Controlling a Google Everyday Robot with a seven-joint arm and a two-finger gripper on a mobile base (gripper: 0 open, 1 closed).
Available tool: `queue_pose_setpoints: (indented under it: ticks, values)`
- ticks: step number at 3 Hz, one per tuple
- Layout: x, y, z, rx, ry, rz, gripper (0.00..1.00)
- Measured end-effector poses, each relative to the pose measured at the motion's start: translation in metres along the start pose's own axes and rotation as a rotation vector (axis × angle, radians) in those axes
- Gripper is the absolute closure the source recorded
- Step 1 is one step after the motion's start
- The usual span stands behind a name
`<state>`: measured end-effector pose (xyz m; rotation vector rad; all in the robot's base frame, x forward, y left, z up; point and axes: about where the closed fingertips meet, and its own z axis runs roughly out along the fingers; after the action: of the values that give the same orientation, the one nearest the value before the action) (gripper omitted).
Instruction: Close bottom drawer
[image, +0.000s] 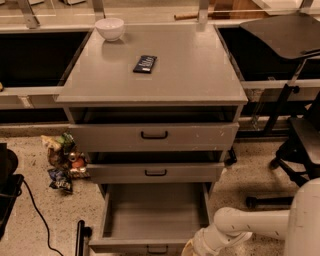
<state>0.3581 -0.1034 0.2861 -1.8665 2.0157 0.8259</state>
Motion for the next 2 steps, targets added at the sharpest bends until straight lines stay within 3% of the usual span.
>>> queue_pose_setpoints:
  ticks: [1, 2]
  values:
    - [0.0253, -0.0084, 0.0267, 0.01, -0.011, 0.024, 1.0]
    - [0.0254, -0.0084, 0.0268, 0.01, -0.011, 0.024, 1.0]
